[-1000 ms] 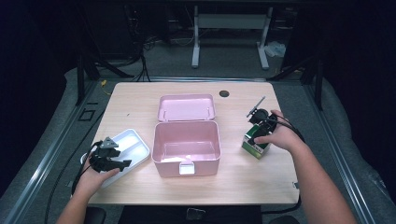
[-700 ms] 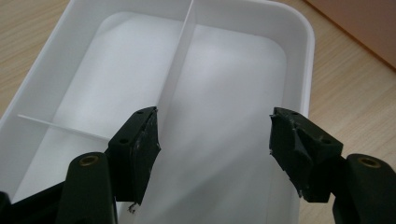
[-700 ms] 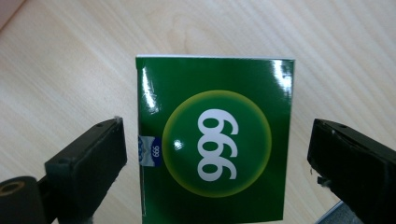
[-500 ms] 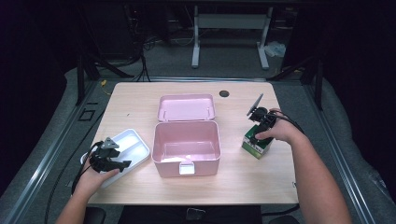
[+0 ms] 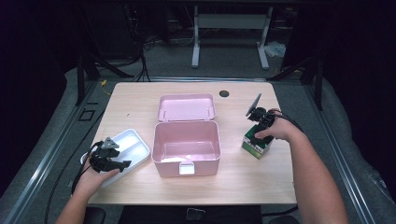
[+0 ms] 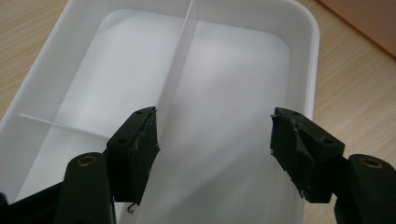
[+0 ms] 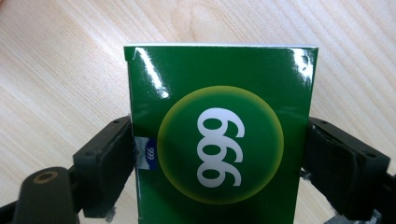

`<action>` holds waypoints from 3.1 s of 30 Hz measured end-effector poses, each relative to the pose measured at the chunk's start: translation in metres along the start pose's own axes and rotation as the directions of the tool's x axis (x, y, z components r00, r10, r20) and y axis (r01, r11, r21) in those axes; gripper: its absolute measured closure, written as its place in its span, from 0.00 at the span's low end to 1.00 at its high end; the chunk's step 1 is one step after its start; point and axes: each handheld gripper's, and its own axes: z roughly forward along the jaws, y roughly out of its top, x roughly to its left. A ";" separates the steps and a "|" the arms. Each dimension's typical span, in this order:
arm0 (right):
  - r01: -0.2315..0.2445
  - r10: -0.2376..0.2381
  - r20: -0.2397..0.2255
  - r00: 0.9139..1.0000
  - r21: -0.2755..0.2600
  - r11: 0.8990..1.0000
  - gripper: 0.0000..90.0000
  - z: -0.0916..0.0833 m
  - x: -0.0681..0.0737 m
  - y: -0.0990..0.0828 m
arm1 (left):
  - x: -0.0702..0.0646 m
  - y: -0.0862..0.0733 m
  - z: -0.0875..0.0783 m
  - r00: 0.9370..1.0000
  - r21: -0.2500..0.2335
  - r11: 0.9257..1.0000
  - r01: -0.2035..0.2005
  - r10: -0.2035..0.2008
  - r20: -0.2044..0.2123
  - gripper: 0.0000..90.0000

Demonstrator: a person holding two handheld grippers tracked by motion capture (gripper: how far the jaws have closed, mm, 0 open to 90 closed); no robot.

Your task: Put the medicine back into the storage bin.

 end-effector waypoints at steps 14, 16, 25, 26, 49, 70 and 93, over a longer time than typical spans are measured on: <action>0.016 -0.016 0.006 1.000 -0.007 1.000 0.17 -0.006 0.003 -0.002 | 0.000 0.000 -0.001 1.000 -0.007 1.000 0.008 -0.008 -0.011 0.36; 0.019 -0.018 0.004 1.000 -0.012 1.000 0.17 -0.010 0.005 -0.001 | -0.001 0.000 -0.001 1.000 -0.007 1.000 0.008 -0.008 -0.010 0.36; 0.039 -0.039 0.011 0.999 -0.041 0.998 0.18 -0.039 0.015 0.001 | -0.001 0.000 -0.001 1.000 -0.009 1.000 0.007 -0.007 -0.014 0.36; 0.046 -0.046 0.007 0.999 -0.046 0.998 0.18 -0.042 0.015 0.001 | 0.000 0.000 -0.001 1.000 -0.009 1.000 0.008 -0.008 -0.011 0.36; 0.548 -0.546 0.067 0.835 -0.008 0.837 0.18 -0.082 0.060 0.003 | -0.002 0.001 0.000 1.000 0.003 1.000 -0.002 0.002 -0.011 0.36; 0.623 -0.623 0.016 0.782 -0.002 0.782 0.18 -0.129 0.112 0.033 | -0.002 0.001 0.000 1.000 0.008 1.000 -0.011 0.011 -0.013 0.36; 0.685 -0.686 0.001 0.728 -0.047 0.727 0.19 -0.132 0.182 0.090 | -0.001 0.002 0.001 1.000 0.011 1.000 -0.020 0.020 -0.010 0.36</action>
